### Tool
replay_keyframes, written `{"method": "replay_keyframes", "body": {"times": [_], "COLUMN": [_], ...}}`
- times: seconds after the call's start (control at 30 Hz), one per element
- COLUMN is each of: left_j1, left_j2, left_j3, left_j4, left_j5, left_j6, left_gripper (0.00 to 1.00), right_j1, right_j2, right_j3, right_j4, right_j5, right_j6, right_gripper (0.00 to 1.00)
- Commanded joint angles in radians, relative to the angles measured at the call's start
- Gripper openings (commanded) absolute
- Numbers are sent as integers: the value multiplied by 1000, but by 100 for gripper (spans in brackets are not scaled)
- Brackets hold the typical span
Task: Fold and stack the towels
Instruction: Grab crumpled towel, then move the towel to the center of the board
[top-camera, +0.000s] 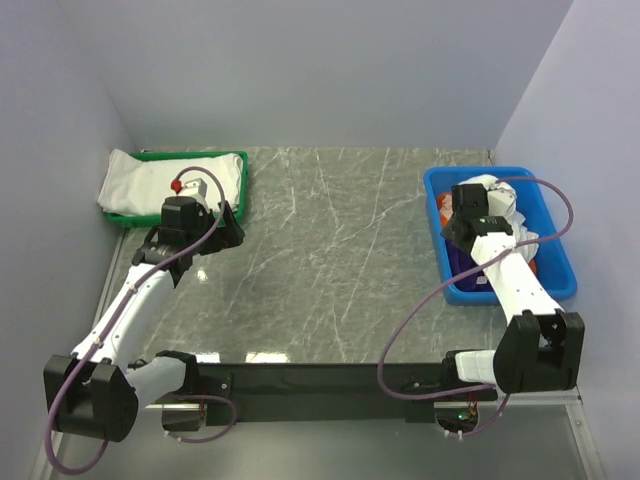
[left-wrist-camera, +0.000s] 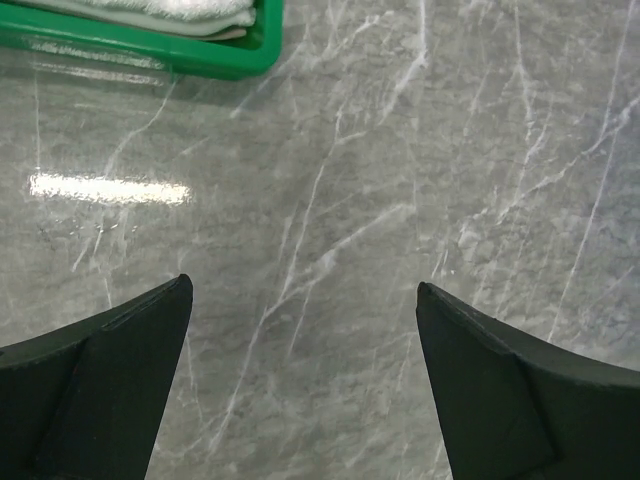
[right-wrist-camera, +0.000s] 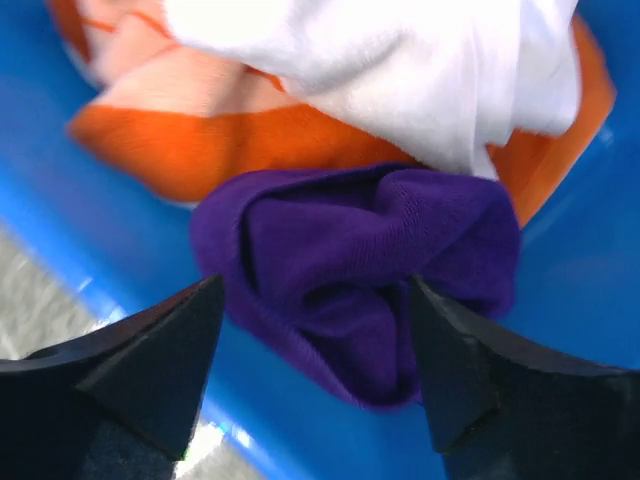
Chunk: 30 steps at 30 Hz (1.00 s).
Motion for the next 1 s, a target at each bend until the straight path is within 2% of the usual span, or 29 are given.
{"method": "replay_keyframes", "body": {"times": [0.0,0.03,0.13,0.17,0.23,0.37,0.57,0.67,0.77,0.83,0.93,0.97], "left_j1": [-18,-18,-18,-18,-18,-18,-11,-10,-10,-10,-10,-8], "left_j2": [-45,-51,-48,-48,-51,-51,-27,-28,-31,-31,-30,-31], "left_j3": [0,1,6,7,3,7,18,13,9,9,7,7], "left_j4": [54,58,63,61,66,71,65,66,68,68,66,65], "left_j5": [14,25,29,31,34,20,14,-3,-18,-23,-26,-28], "left_j6": [33,31,30,30,30,27,25,25,27,28,28,28], "left_gripper": [99,99,99,99,99,99,99,99,99,99,99,99], "right_j1": [-31,-37,-37,-37,-37,21,251,365,426,472,535,546], "right_j2": [48,60,89,89,73,-9,58,117,131,117,70,42], "right_j3": [-24,-28,-36,-30,7,119,549,763,794,738,593,500], "right_j4": [120,132,167,161,121,83,3,23,64,129,195,206], "right_j5": [-5,-1,24,41,58,49,7,-45,-117,-161,-247,-302], "right_j6": [70,70,52,46,38,-63,-226,-290,-293,-292,-281,-263], "right_gripper": [74,70,40,16,0,0,0,0,1,3,6,6]}}
